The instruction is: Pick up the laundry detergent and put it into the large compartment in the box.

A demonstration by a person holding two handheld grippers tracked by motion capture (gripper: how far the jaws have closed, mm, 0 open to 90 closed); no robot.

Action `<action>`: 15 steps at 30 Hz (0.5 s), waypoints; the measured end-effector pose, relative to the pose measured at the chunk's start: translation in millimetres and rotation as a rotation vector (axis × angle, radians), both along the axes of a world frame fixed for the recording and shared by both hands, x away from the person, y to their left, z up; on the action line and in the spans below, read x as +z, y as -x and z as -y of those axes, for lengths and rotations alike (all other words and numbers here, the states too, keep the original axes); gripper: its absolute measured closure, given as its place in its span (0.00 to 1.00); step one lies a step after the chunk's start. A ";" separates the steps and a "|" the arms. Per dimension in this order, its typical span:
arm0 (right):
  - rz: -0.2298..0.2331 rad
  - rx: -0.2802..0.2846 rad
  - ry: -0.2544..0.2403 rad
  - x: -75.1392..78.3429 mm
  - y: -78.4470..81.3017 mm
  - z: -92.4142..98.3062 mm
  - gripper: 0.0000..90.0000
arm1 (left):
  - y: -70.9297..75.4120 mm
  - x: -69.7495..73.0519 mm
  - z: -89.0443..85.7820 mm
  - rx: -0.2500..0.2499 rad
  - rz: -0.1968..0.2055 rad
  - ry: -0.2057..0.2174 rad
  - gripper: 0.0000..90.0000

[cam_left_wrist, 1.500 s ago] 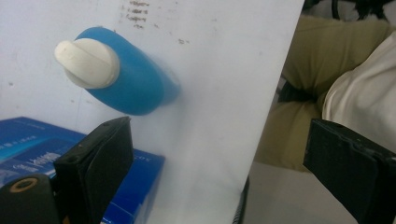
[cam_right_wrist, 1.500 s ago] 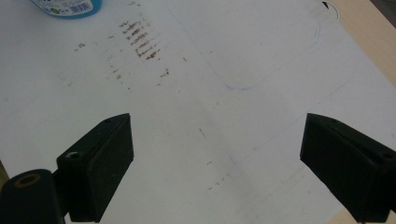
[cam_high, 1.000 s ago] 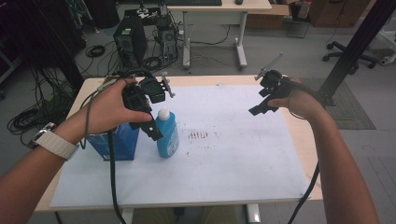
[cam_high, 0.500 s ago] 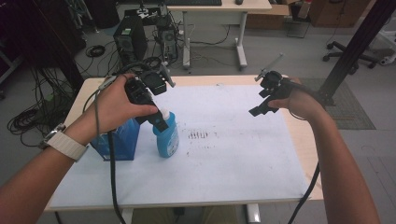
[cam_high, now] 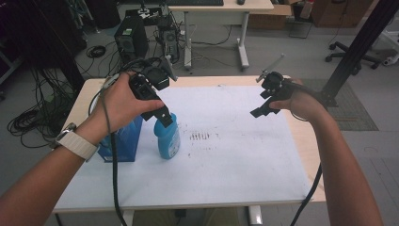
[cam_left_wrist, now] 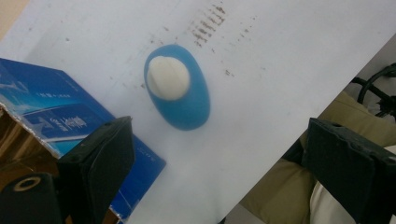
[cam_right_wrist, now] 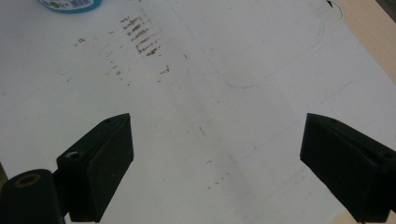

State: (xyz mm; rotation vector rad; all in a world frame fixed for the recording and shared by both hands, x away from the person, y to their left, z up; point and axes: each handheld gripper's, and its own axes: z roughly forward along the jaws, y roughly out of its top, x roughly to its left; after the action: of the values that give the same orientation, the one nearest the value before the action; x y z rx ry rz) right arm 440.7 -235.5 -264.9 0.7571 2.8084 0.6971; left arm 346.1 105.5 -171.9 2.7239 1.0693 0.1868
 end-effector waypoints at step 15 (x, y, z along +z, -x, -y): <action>0.003 0.006 -0.004 0.6 1.5 0.1 0.11 | -6.2 -4.9 8.9 0.100 -0.007 -0.016 0.11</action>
State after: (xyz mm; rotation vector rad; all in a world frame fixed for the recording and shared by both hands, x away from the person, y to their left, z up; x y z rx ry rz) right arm 439.2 -235.6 -264.2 0.7482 2.8085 0.7051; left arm 352.3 96.5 -176.8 2.6889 1.2121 0.2022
